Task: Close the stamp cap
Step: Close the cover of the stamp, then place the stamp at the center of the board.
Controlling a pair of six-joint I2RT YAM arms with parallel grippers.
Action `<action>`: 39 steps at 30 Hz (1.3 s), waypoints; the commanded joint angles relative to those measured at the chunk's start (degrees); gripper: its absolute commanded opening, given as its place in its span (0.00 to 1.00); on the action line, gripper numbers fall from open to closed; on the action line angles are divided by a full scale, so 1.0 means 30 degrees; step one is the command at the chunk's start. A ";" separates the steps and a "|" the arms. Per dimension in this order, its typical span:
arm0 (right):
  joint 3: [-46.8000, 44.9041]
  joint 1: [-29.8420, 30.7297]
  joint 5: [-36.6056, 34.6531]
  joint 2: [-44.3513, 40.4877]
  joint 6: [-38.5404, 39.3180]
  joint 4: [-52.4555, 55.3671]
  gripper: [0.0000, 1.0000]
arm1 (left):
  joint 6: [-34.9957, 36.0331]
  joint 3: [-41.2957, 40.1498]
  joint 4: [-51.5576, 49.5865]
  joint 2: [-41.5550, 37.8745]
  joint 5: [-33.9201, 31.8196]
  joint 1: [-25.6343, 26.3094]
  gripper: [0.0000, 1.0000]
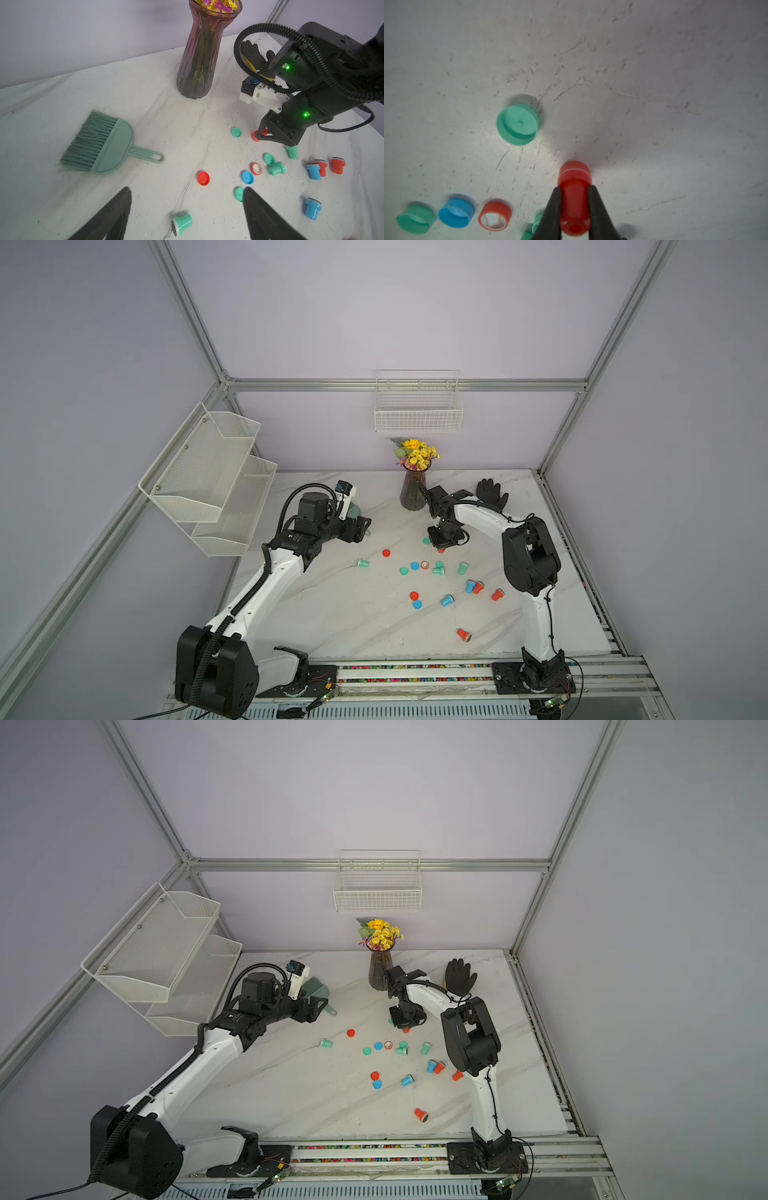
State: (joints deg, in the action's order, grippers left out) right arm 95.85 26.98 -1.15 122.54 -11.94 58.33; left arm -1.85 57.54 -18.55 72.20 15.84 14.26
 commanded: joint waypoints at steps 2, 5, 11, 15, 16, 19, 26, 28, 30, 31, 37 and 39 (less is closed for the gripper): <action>-0.0703 -0.0280 0.0123 0.0740 -0.0797 0.0802 0.00 | 0.0118 0.0689 0.0352 -0.0393 0.0116 -0.0066 0.84; -0.0054 -0.0623 0.0163 0.0205 -0.0797 0.1214 0.00 | 0.0118 0.0643 0.0421 -0.0455 0.0120 -0.0063 0.84; 0.0949 -0.1379 0.0075 -0.0158 -0.0505 0.2124 0.00 | 0.0088 0.0647 0.0463 -0.0457 0.0190 -0.0051 0.84; 0.1030 -0.1829 -0.0042 -0.0235 -0.0355 0.2271 0.00 | 0.0116 0.0636 0.0451 -0.0455 0.0142 -0.0052 0.84; 0.1019 -0.1971 -0.0047 -0.0243 -0.0329 0.2238 0.00 | 0.0112 0.0651 0.0442 -0.0466 0.0149 -0.0058 0.84; 0.1297 -0.2370 -0.0217 -0.0104 -0.0268 0.2179 0.00 | 0.0080 0.0647 0.0444 -0.0426 0.0174 -0.0059 0.84; 0.3220 -0.3053 -0.0974 0.1579 -0.0032 0.2194 0.00 | 0.0070 0.0647 0.0453 -0.0374 0.0182 -0.0065 0.84; 0.3734 -0.3229 -0.0882 0.2089 -0.0061 0.2231 0.00 | 0.0088 0.0650 0.0461 -0.0376 0.0178 -0.0065 0.84; 0.4137 -0.3311 -0.0775 0.2557 -0.0036 0.2247 0.00 | 0.0086 0.0640 0.0439 -0.0350 0.0173 -0.0066 0.84; 0.4223 -0.3326 -0.0757 0.2727 -0.0006 0.2212 0.00 | 0.0087 0.0669 0.0415 -0.0345 0.0171 -0.0065 0.84; 0.4130 -0.3395 -0.0797 0.3019 0.0096 0.2081 0.11 | 0.0110 0.0651 0.0386 -0.0411 0.0084 -0.0066 0.84; 0.4167 -0.3397 -0.0766 0.2897 0.0112 0.2062 0.19 | 0.0118 0.0683 0.0381 -0.0383 0.0111 -0.0066 0.84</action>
State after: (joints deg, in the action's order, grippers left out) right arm 108.60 17.02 -3.01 129.78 -11.92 64.16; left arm -1.85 57.54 -18.52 72.20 15.86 14.26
